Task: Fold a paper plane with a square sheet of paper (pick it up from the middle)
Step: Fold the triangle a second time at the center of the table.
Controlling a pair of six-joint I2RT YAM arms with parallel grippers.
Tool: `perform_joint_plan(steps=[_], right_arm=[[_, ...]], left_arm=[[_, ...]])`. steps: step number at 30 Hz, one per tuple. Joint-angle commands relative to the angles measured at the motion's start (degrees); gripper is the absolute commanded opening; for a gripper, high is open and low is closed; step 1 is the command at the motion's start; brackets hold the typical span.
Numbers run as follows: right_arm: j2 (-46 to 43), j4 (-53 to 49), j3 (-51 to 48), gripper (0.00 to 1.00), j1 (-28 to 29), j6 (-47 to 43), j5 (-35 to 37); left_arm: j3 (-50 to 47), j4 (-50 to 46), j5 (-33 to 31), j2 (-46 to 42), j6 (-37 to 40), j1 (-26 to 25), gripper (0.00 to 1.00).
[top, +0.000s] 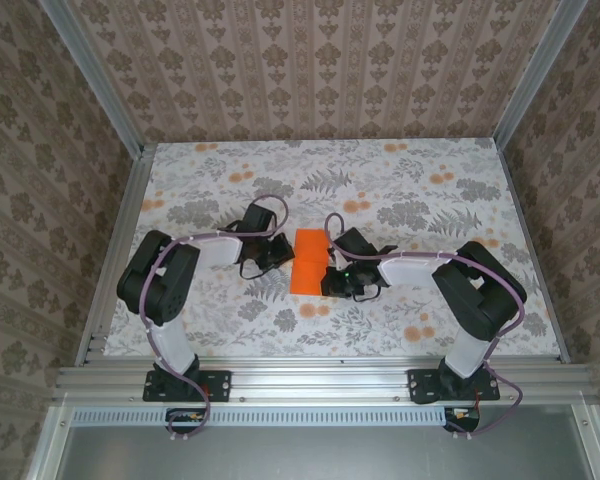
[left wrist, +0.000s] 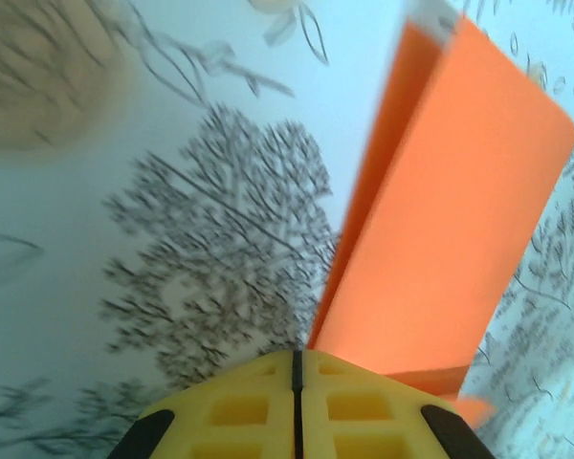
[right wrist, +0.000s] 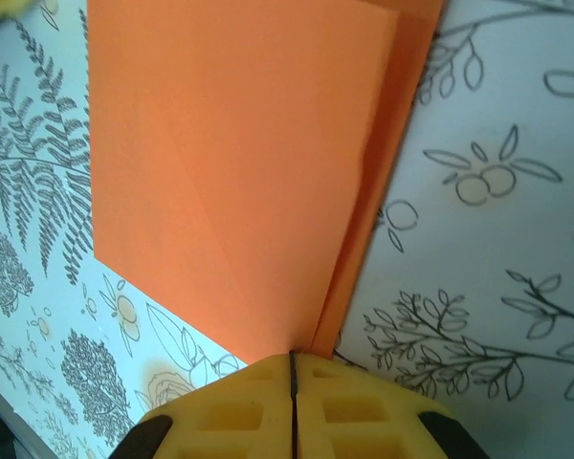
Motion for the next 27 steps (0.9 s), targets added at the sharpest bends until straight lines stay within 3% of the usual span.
perform_joint_plan(steps=[1, 6, 11, 17, 27], right_arm=[[1.38, -11.58, -1.67, 0.09, -0.15, -0.97, 2.18], [1.20, -11.92, -0.61, 0.08, -0.18, -0.76, 2.21], [1.16, -10.89, -0.07, 0.09, -0.15, 0.08, 1.31], [0.31, -8.55, 0.04, 0.08, -0.49, 0.87, -0.82], [-2.37, -5.71, 1.81, 0.09, -1.64, 1.03, -3.95]], left_arm=[[2.42, -4.49, -4.43, 0.14, 3.95, 1.60, 0.10], [3.58, -3.63, -1.90, -4.61, 5.72, 0.99, 0.15], [0.69, 0.12, 0.51, -8.03, 4.55, -3.75, 0.17], [-1.08, 3.66, 1.53, -3.56, 1.49, -8.65, 0.12], [-2.14, 2.61, -3.07, 0.24, 0.73, -8.69, 0.06]])
